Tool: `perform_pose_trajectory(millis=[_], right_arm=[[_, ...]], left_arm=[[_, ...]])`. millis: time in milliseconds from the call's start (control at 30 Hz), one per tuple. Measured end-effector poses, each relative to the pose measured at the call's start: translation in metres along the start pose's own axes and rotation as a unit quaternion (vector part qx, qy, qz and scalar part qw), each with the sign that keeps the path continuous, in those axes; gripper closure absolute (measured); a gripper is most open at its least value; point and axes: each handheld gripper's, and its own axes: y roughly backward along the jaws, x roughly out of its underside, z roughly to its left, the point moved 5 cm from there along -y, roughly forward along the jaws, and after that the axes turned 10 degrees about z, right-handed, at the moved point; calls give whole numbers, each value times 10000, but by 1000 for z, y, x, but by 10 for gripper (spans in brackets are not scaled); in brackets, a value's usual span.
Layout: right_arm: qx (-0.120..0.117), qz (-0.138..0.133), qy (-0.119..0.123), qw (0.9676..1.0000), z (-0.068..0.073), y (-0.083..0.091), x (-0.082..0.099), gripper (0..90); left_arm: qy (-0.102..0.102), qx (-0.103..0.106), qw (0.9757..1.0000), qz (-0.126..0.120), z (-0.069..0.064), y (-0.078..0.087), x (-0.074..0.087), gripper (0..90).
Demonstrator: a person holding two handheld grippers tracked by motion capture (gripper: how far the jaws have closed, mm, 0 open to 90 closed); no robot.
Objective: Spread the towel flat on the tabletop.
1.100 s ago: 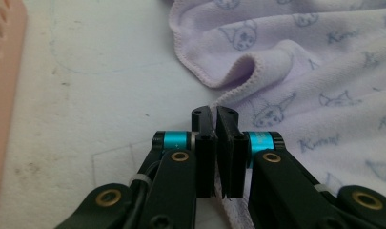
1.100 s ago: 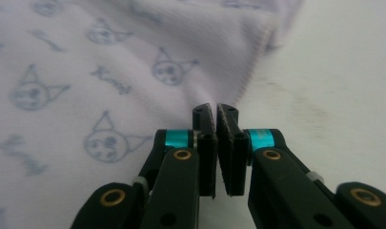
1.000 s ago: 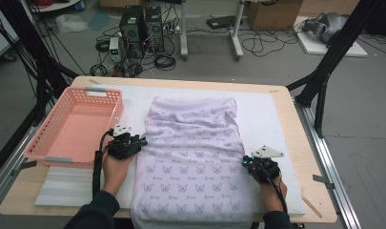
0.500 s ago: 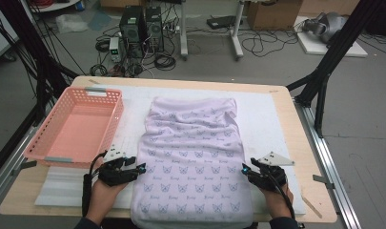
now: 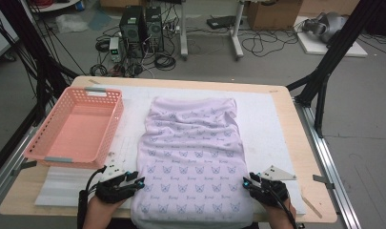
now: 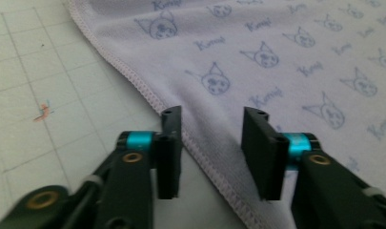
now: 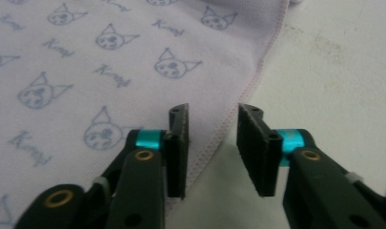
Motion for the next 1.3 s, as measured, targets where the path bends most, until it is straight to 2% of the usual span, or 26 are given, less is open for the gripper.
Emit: perform_pose_trajectory(millis=[67,100,133,267,367,567,700,800,867,900,933,967,1033,1100,1167,1267,1300], right_arm=[[-134,-6,-10,9999,3,1,2,811],[-216,9,30,9998,4,2,2,863],[-182,11,34,9998,5,2,3,871],[-327,64,-47,9994,4,7,7,882],[-455,82,-82,9989,4,13,11,883],[-622,126,126,9979,14,24,19,884],[-769,92,286,9966,22,38,28,884],[-930,168,368,9948,28,45,38,883],[-1056,202,432,9933,31,49,45,858],[-1009,132,404,9940,30,50,45,804],[-963,102,355,9947,29,50,45,737],[-897,11,207,9958,26,51,42,677],[-831,-121,32,9965,21,49,38,652],[-692,-123,-43,9975,19,42,33,640],[-551,-26,-67,9985,19,32,27,639],[-399,-7,-41,9992,19,20,16,639],[-351,26,-37,9994,18,16,13,639]], left_arm=[[-42,0,10000,-22,-3,1,2,864],[-60,-14,10000,-15,-4,2,3,868],[-21,12,10000,-5,-4,3,4,870],[207,157,9996,55,-2,10,8,872],[254,214,9994,85,0,13,10,872],[244,310,9991,152,-2,25,17,872],[138,397,9989,212,-7,39,24,873],[-23,535,9979,353,-16,48,37,871],[-13,598,9978,300,-17,52,41,832],[20,567,9982,216,-15,52,40,747],[197,554,9982,80,-10,51,37,602],[362,582,9976,-12,-6,50,33,524],[484,528,9973,-181,-2,46,25,514],[500,488,9973,-213,0,40,19,514],[457,354,9983,-91,2,27,13,517],[399,312,9987,33,2,11,8,518],[359,294,9989,4,1,9,7,517]])
